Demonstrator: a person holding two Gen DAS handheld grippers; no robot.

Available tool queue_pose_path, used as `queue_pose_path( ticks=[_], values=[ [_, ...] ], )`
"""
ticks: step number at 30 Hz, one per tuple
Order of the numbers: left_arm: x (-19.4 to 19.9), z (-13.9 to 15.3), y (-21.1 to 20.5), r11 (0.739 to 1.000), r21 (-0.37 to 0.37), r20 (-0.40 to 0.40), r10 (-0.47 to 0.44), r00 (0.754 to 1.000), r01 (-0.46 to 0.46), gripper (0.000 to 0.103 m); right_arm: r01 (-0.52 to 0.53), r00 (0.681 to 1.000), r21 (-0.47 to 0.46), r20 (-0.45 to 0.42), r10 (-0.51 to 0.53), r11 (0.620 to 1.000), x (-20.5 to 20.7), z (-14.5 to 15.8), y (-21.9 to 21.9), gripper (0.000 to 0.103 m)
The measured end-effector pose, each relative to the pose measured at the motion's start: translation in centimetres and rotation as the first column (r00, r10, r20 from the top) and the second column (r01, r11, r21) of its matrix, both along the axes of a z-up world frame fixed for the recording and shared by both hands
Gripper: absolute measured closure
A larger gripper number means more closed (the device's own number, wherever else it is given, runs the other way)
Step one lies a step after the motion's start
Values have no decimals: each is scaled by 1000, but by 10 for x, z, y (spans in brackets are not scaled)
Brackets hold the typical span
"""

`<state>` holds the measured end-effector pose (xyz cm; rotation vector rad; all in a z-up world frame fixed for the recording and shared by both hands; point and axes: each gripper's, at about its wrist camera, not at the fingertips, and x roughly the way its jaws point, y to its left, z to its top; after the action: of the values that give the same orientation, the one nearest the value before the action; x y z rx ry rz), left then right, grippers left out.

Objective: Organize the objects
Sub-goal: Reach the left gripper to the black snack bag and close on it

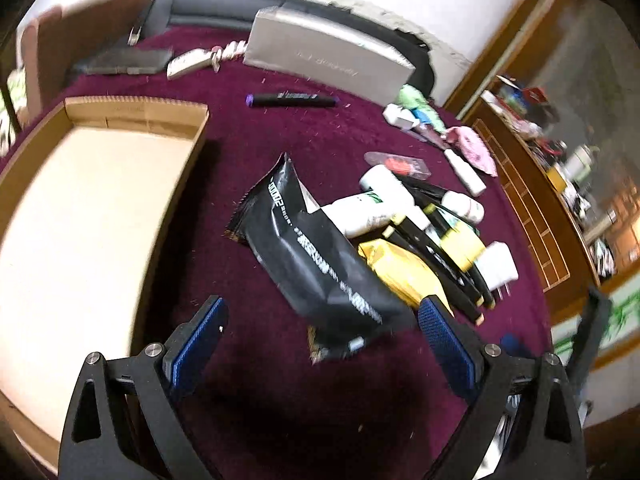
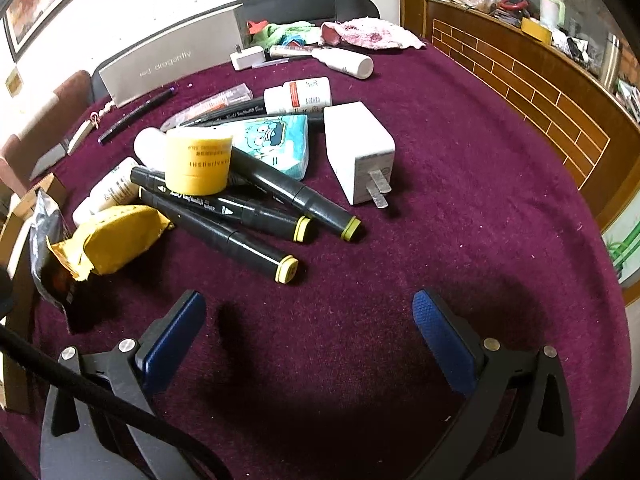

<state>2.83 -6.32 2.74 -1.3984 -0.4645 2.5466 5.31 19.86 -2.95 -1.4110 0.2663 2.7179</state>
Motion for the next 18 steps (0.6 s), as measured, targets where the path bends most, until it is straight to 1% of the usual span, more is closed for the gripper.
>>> queue_pose_path(
  ticks=[2,3,5,6,7,8,9,10,14,18],
  values=[
    [-11,-8,6,1000,16,27,7,1000,-7,10,0,1000,-3,-2,0,1000,0,0,0,0],
    [-20,-13,8,1000,8,53,22,998,-22,10,0,1000,-6,-3,0,1000,0,0,0,0],
    [-27,-23,7,999,6,79,39,996,-39,15,0,1000,-9,-4,0,1000,0,0,1,0],
    [-30,-28,8,999,-10,95,50,994,-49,25,1,1000,-12,-5,-1,1000,0,0,1,0],
    [-32,-31,8,999,-6,100,46,994,-46,27,1,1000,-14,-6,-1,1000,-1,0,1,0],
    [-31,-30,9,999,-17,79,45,996,-44,32,2,1000,-13,-6,-2,1000,-1,0,1,0],
    [-29,-28,11,1000,-20,64,23,998,-22,47,2,1000,-12,-6,-2,1000,-1,0,1,0],
    [-28,-28,13,1000,-11,60,2,998,-2,57,2,1000,-12,-6,-2,1000,-1,0,1,0],
    [-23,-22,22,998,-30,39,-48,998,49,63,2,1000,-6,-4,-2,1000,-1,-1,1,0],
    [-16,-18,15,999,13,30,-52,998,52,65,2,1000,-5,-4,-2,1000,-1,-1,1,0]
  ],
)
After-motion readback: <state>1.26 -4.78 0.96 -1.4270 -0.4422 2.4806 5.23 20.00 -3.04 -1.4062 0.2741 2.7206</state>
